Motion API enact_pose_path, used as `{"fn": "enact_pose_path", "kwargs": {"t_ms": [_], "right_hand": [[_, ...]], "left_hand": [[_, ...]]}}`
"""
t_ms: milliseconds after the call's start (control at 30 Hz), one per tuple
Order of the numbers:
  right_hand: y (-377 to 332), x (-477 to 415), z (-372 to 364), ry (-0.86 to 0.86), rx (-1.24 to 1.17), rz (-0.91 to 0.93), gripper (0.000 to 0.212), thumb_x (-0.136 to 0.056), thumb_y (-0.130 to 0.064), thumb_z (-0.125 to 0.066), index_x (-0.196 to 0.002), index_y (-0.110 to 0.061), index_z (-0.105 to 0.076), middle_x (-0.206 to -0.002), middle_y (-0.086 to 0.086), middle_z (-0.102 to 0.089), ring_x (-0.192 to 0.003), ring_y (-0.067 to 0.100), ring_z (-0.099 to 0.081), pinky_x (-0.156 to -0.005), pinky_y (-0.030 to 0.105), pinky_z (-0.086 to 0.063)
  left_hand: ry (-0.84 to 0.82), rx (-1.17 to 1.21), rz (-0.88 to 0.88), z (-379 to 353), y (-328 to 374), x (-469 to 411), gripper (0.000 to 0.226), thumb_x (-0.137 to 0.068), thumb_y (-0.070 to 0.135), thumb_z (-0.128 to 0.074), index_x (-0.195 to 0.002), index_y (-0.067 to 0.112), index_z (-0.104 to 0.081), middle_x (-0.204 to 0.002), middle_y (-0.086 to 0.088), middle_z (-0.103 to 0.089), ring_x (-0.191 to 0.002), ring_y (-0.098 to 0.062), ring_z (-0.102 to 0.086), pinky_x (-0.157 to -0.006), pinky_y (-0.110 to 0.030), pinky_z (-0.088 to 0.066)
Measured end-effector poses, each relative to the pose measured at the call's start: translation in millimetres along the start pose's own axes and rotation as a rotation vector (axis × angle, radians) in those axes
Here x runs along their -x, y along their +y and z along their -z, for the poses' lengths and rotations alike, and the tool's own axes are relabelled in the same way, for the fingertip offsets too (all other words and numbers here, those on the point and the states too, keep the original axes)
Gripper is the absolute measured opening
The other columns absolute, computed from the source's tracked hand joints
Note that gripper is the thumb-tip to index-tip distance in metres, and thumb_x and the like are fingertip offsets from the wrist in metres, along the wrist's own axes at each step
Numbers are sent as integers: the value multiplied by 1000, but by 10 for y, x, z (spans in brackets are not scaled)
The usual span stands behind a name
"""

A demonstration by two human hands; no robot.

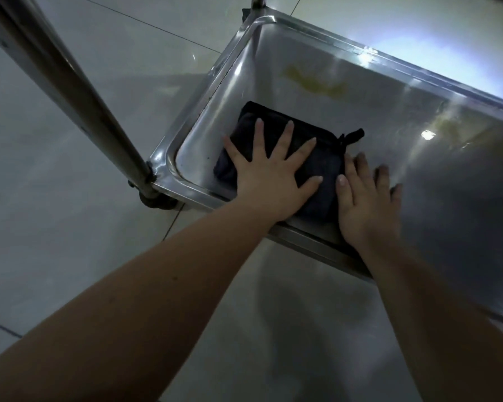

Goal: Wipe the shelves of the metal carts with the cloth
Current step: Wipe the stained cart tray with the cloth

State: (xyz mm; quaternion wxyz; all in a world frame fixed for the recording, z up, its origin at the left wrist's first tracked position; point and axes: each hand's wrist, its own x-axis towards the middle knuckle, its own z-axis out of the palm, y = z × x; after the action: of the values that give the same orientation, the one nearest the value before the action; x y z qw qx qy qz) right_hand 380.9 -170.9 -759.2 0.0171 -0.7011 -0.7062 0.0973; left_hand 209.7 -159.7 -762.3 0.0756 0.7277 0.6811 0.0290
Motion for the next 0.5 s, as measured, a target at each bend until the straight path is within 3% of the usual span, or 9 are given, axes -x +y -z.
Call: {"fn": "enact_pose_path", "kwargs": {"t_ms": [267,500], "right_hand": [[-11,-82,-35,4,89,-8,56,-101,-49,-13,-155,-37,-2,-165,-6,-3,-150,31,0,-119,52,0],[12,-91,-59,9,95,-4,60,-97,-57,-12,-154,-40,-4,-165,-6,-5,-150,33,-1,-117,58,5]], "left_hand": [[-123,-17,-1,285,-404,-865,81,-73,93,-10,-146,60,1,-163,12,11,-147,-35,20,-98,-80,15],[-122,-21,24,197,-742,-113,84,-64,98,-4,-140,66,10,-162,14,14,-147,-33,20,-100,-76,15]]}}
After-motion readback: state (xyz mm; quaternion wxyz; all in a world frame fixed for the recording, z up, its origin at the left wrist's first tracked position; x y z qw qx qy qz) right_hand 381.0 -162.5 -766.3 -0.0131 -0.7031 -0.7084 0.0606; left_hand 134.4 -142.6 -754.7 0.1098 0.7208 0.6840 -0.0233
